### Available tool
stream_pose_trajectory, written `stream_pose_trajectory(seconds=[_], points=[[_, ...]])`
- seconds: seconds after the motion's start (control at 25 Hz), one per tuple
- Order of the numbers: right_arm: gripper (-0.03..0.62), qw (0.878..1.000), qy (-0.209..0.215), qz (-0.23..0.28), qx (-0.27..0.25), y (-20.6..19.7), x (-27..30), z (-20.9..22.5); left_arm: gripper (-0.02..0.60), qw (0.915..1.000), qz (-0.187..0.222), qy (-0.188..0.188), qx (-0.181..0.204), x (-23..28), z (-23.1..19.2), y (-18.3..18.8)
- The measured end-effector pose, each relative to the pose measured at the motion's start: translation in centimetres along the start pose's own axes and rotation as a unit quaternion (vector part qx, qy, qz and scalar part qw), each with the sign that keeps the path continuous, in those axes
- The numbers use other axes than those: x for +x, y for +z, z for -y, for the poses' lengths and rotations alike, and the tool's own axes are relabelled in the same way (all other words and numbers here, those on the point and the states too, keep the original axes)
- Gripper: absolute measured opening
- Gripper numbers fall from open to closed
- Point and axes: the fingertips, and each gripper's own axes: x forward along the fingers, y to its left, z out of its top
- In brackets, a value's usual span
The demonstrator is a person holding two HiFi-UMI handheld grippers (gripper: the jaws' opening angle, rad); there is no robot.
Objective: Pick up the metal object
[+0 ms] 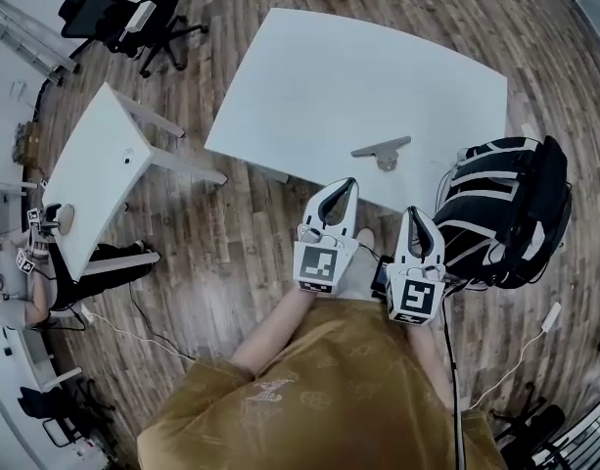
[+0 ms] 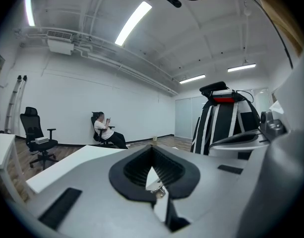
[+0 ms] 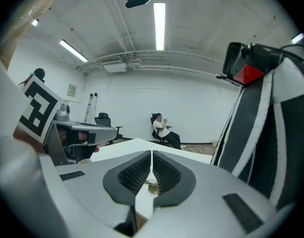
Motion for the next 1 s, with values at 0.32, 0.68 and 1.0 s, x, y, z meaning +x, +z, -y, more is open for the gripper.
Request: stream_pose_trajectory(seconds=[0.32, 0.68, 1.0], points=[[0.009, 1.0, 0.019, 0.01, 0.01, 0.5, 2.5, 2.3, 0.006, 0.9998, 0.007, 0.019, 0.006, 3.9, -0.4, 0.1], [0.009, 0.999, 0.029, 0.004, 0.028, 0.3, 4.7, 2.9, 0.006, 0.9998, -0.005, 0.018, 0.005, 5.7, -0.9, -0.1], [0.011, 0.997, 0.004, -0.029, 0.065, -1.1, 7.4, 3.7, 0.006, 0.9989, -0.007, -0.016, 0.044, 8.3, -1.2, -1.5]])
